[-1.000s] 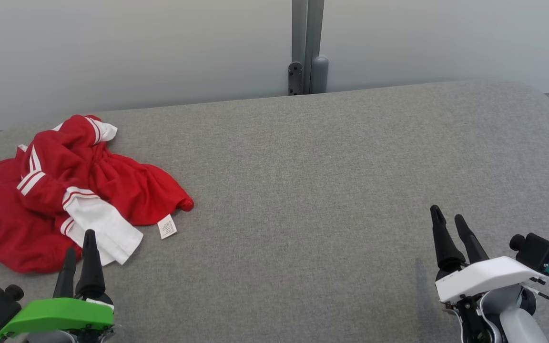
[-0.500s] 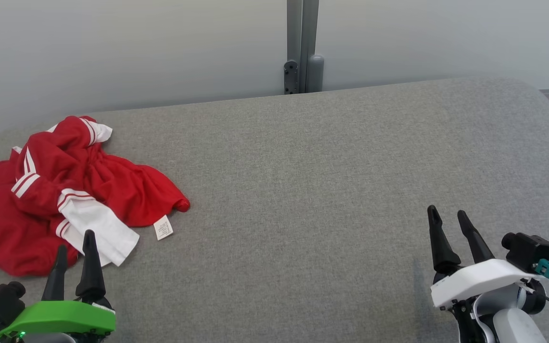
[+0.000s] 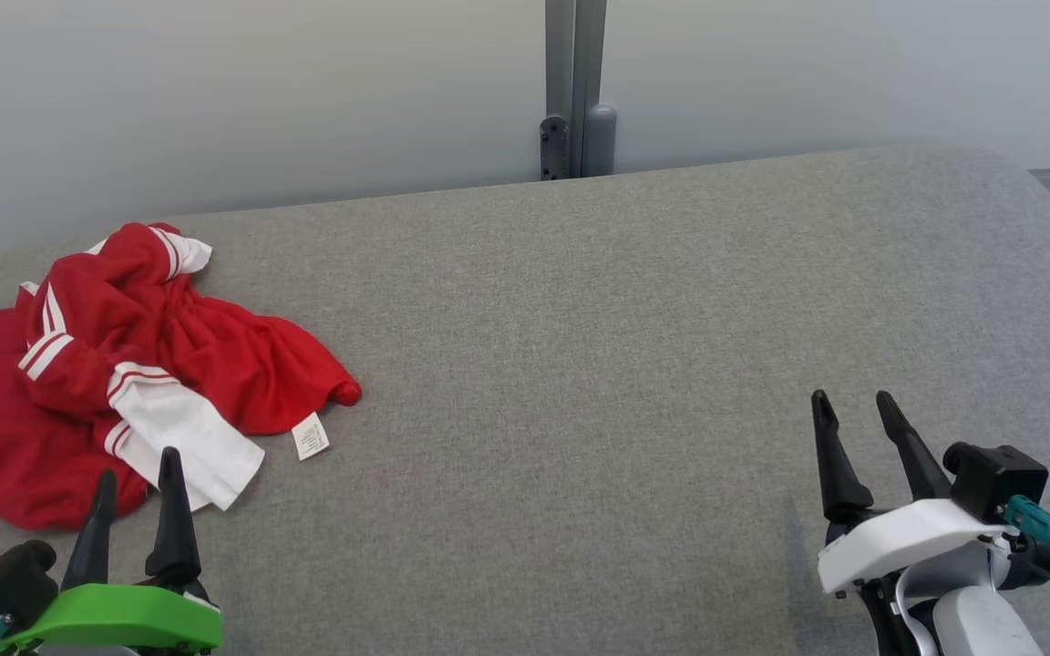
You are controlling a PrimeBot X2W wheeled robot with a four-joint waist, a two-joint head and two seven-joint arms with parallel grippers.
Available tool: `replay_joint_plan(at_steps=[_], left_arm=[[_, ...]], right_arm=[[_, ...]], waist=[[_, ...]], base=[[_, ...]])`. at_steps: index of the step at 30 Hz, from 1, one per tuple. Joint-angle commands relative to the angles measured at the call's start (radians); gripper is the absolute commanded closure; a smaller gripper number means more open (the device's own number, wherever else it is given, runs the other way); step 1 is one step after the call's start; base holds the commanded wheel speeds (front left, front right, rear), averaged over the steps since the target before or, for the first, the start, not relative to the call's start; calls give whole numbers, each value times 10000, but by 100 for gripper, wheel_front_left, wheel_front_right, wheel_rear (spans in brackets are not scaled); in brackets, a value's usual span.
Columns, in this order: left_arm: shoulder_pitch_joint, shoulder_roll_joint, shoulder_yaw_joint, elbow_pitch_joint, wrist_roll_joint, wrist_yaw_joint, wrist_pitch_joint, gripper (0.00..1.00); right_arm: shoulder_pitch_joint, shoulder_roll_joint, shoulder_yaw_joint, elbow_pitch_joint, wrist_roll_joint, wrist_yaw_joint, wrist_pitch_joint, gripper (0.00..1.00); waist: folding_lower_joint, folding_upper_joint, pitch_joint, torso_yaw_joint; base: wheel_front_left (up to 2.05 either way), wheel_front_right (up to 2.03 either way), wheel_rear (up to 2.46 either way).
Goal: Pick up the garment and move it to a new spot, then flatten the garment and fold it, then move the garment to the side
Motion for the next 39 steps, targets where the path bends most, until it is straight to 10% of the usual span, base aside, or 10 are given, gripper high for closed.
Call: replay_joint_plan(at_steps=[1,39], left_arm=[[28,112,36,-70,276,-27,-94,0],[283,605,-641,416,1694,-31,-878,0]], right_arm=[[31,-52,23,-112,-316,5,-108,0],[199,-76,315,295,-2577,5,-904,0]], waist=[[0,0,0,9],[0,0,24,-39]], base=[[0,0,0],[0,0,0]])
